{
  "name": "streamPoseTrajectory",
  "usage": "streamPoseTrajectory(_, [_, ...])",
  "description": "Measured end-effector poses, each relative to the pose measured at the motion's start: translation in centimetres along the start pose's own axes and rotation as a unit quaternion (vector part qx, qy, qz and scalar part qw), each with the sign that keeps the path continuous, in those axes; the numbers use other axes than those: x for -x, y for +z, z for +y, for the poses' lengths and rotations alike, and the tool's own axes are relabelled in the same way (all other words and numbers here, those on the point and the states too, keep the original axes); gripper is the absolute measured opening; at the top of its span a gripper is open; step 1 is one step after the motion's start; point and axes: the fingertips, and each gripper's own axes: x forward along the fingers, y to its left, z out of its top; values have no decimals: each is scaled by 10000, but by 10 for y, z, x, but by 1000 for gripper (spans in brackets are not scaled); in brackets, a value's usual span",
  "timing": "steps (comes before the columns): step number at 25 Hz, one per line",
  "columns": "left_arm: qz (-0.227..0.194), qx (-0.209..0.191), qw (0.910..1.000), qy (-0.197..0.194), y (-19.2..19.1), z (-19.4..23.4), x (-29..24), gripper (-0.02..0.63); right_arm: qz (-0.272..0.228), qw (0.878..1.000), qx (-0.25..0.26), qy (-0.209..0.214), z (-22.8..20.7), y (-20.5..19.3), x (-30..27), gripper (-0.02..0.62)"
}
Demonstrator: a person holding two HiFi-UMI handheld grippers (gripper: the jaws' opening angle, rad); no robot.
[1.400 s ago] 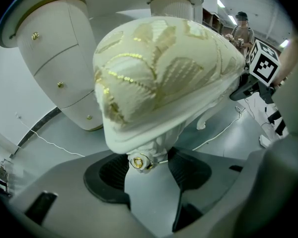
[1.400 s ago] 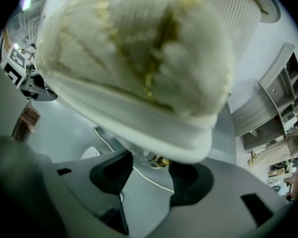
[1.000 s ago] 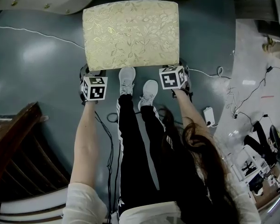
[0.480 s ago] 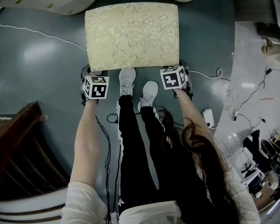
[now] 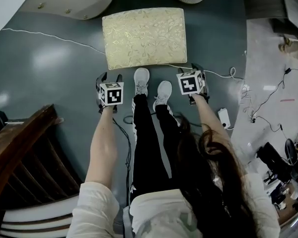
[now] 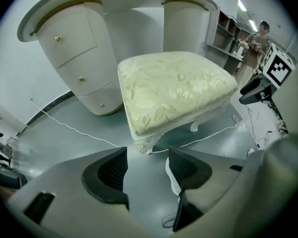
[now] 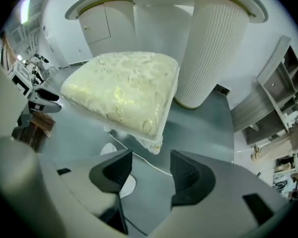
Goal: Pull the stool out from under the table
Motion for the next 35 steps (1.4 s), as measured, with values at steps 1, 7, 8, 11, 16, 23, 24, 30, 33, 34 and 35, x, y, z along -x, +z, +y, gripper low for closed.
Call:
streamPoseTrajectory(1, [-5,76,10000,23,3,1,19,259,-29,10000,12,0,0,3,19,250])
streamPoseTrajectory(7, [-739,656,9950,152,88,18,118,259,-742,9971,24,-190,-23,89,140,250])
streamPoseTrajectory(8, [-845,667,9941,145,104,17,135,259,-872,9960,48,-212,-27,101,162,250])
streamPoseTrajectory(11, [-1125,767,9906,149,148,15,185,259,-1262,9909,394,-240,-32,137,231,250])
streamPoseTrajectory(16, [-2297,830,9696,154,235,29,270,259,-1914,9782,739,-332,-33,183,329,250])
streamPoseTrajectory(23, [-3875,844,9180,-48,319,18,410,253,-3156,9465,549,-390,-38,227,451,250])
streamPoseTrajectory(24, [-4113,805,9079,-61,328,14,435,249,-3431,9374,439,-396,-39,234,471,249])
streamPoseTrajectory(30, [-5311,540,8455,-114,348,-16,571,166,-5084,8595,-106,-509,-37,258,593,184])
streamPoseTrajectory(33, [-5669,384,8229,-76,336,-39,617,106,-5605,8271,-234,-343,-26,248,634,148])
streamPoseTrajectory(34, [-5786,378,8147,-53,333,-44,630,89,-5739,8180,-275,-273,-22,244,644,138])
streamPoseTrajectory(35, [-5890,376,8073,-23,329,-47,642,72,-5842,8107,-324,-208,-18,239,652,124])
